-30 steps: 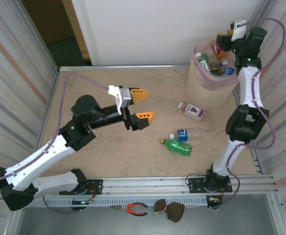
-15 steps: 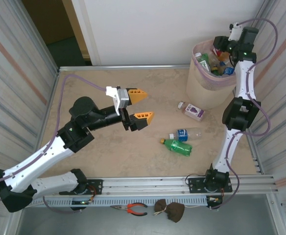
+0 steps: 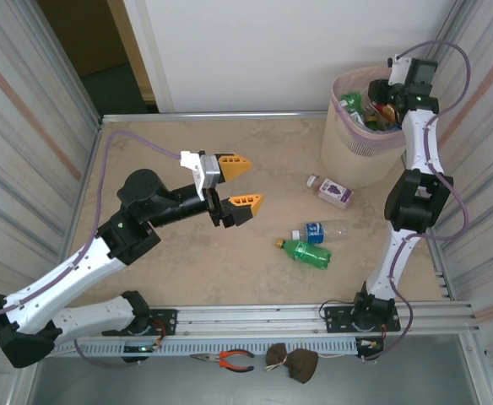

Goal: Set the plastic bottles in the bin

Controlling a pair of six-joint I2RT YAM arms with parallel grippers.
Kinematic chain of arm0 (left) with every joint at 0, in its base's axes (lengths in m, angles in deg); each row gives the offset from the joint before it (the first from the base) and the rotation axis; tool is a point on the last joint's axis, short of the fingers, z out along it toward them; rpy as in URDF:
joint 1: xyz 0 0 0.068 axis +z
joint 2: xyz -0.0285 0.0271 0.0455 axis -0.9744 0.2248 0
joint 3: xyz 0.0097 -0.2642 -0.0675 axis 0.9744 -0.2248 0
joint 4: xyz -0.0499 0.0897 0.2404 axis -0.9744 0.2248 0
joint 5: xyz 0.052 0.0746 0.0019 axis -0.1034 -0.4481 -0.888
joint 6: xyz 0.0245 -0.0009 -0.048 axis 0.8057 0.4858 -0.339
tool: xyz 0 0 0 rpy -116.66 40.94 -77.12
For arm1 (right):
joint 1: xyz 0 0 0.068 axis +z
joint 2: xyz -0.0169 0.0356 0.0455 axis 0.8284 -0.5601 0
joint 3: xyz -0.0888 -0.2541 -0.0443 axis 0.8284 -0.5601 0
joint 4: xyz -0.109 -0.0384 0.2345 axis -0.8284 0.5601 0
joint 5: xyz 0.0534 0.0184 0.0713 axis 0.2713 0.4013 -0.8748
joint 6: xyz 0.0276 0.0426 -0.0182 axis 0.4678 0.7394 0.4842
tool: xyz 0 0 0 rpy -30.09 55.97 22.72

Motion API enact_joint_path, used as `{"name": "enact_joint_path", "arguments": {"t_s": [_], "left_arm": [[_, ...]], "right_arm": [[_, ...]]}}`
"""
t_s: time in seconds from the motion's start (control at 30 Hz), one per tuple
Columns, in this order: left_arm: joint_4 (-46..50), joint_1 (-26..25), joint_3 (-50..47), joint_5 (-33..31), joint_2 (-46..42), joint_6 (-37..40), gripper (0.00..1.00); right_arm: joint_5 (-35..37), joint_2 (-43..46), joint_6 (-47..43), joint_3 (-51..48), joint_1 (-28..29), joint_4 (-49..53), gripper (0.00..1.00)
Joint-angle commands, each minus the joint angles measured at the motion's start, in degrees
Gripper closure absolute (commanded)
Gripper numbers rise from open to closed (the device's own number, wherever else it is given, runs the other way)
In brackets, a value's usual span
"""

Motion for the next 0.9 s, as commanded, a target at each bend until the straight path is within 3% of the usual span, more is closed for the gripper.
{"name": "enact_joint_path", "arguments": {"t_s": [0.0, 0.43, 0.87], "left_arm": [[-2.35, 0.20, -0.54, -0.26, -0.72, -0.75, 0.20], [3.76, 0.21, 1.16, -2.46, 2.43, 0.30, 0.20], [12.15, 0.20, 4.08, -3.08, 9.96, 3.26, 0.21]], "right_arm": [[4.56, 1.53, -0.68, -0.44, 1.19, 5.74, 0.56], [11.31, 12.05, 1.36, 0.32, 2.78, 12.45, 0.48], [3.15, 34.74, -0.21, -24.84, 5.58, 8.38, 0.43]]}}
